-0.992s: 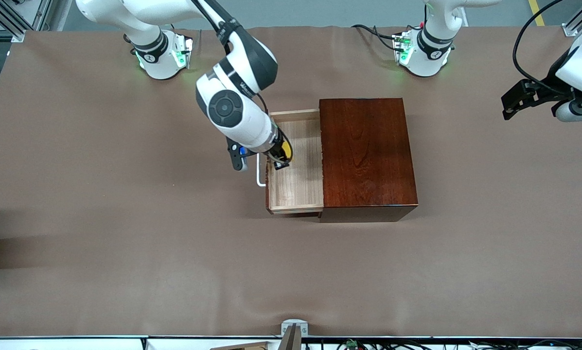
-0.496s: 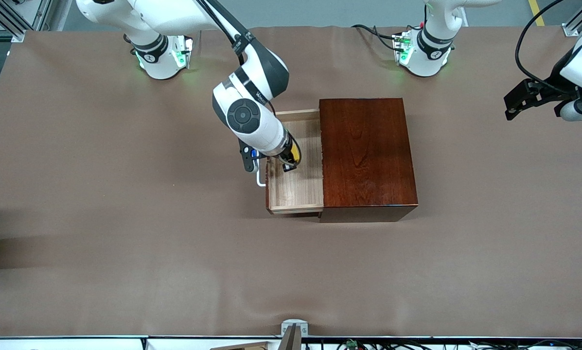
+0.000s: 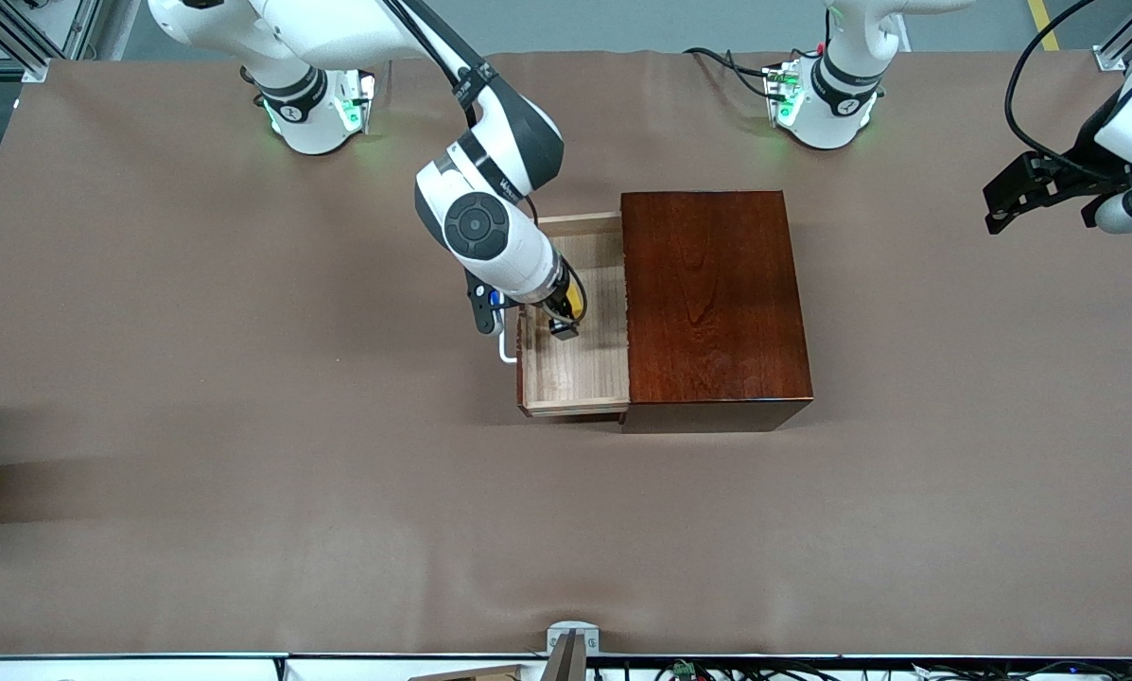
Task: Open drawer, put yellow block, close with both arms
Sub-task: 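Open the right gripper to drop the cube into the drawer, then withdraw the right gripper while the left gripper moves to the drawer, then lower the left gripper to the drawer handle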
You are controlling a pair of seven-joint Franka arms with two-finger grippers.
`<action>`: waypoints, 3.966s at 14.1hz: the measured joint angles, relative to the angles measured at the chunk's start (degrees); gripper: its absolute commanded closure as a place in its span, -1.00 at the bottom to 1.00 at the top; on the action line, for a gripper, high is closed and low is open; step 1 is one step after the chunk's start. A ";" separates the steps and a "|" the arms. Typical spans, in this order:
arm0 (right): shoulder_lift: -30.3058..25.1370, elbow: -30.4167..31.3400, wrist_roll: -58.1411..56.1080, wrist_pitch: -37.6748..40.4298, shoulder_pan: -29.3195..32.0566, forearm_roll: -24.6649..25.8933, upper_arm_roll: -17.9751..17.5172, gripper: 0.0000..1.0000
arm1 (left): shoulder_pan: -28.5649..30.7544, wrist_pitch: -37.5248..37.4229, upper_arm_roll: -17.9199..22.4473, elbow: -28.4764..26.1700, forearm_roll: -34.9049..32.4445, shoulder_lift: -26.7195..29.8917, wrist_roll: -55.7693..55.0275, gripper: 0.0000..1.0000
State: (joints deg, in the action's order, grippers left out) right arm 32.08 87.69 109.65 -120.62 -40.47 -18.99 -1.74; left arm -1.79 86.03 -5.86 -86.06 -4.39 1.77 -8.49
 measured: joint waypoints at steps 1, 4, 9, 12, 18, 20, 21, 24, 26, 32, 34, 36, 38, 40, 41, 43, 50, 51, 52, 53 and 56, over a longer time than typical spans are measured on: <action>0.00 -0.81 0.00 1.08 0.05 0.08 0.32 -1.00 | 0.05 0.31 0.00 -0.02 0.00 -0.05 0.00 -1.00; -0.09 -6.17 0.00 12.09 1.98 0.23 1.36 -1.00 | 0.11 1.03 0.00 -0.03 0.00 -0.25 0.00 -1.00; -0.44 -12.90 -1.86 21.78 5.19 10.87 1.44 -1.00 | 0.12 1.31 0.00 -0.04 0.00 -0.35 0.00 -1.00; -1.98 -13.91 -7.73 23.44 6.81 12.47 1.54 -1.00 | 0.13 1.32 0.00 -0.04 0.00 -0.35 0.00 -1.00; -9.26 -14.38 -22.90 31.31 16.12 12.48 1.65 -1.00 | -0.04 1.53 -0.70 -0.07 1.64 -0.68 0.00 -1.00; -10.43 -14.38 -27.10 32.91 18.69 12.48 1.64 -1.00 | -0.12 1.55 -0.84 -0.10 4.85 -0.90 -0.06 -1.00; -10.89 -14.38 -28.73 33.74 19.78 12.48 1.64 -1.00 | -0.20 1.60 -0.86 -0.10 5.78 -1.06 -0.66 -1.00; -12.07 -14.38 -31.88 34.66 21.82 12.48 1.63 -1.00 | -1.60 1.80 -1.88 -0.10 6.29 -1.31 -7.15 -1.00; -12.63 -14.44 -32.42 34.68 22.84 12.48 1.61 -1.00 | -3.53 1.80 -3.57 -0.09 6.30 -1.90 -12.97 -1.00; -13.65 -15.19 -34.08 35.21 25.34 11.96 1.57 -1.00 | -9.71 2.86 -7.83 1.80 6.30 -6.36 -30.22 -1.00; -14.50 -15.75 -39.14 38.53 26.69 11.97 1.64 -1.00 | -12.74 3.82 -7.88 2.15 6.28 -7.82 -34.92 -1.00; -16.12 -16.09 -45.22 41.69 29.69 11.97 1.71 -1.00 | -16.62 6.02 -7.96 2.59 6.16 -9.61 -41.23 -1.00; -17.54 -16.11 -49.69 43.64 33.06 11.89 1.71 -1.00 | -21.90 9.03 -8.01 3.94 4.92 -12.57 -49.44 -1.00; -18.91 -16.13 -55.90 44.83 34.53 11.91 1.71 -1.00 | -27.48 12.25 -7.99 6.16 2.20 -16.81 -57.46 -1.00; -19.78 -16.13 -60.03 45.25 34.92 11.99 1.69 -1.00 | -30.02 13.71 -7.93 7.27 0.75 -19.13 -60.74 -1.00; -21.23 -16.10 -67.65 46.28 36.76 12.06 1.69 -1.00 | -34.25 16.58 -7.70 8.88 -1.14 -23.18 -65.44 -1.00; -21.65 -16.15 -96.03 50.34 43.21 12.51 1.75 -1.00 | -40.77 26.97 -7.22 12.91 -1.40 -31.68 -79.22 -1.00; -21.66 -16.68 -96.60 50.16 43.24 12.57 1.75 -1.00 | -41.88 29.38 -7.01 13.02 -1.40 -32.93 -82.21 -1.00; -21.68 -17.73 -96.67 50.07 43.26 12.62 1.75 -1.00 | -43.55 31.45 -6.02 13.20 -1.40 -34.20 -85.30 -1.00; -21.74 -18.88 -96.67 50.08 43.31 12.67 1.75 -1.00 | -46.01 33.42 -3.94 13.59 -1.40 -35.42 -88.63 -1.00; -22.67 -20.27 -97.16 50.60 43.29 12.67 1.42 -1.00 | -54.73 38.84 3.36 15.31 -1.41 -38.97 -98.37 -1.00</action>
State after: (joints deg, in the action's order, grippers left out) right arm 9.42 67.43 12.49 -70.02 2.82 -6.31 -0.32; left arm -56.52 124.87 -2.50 -70.75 -5.80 -37.20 -106.86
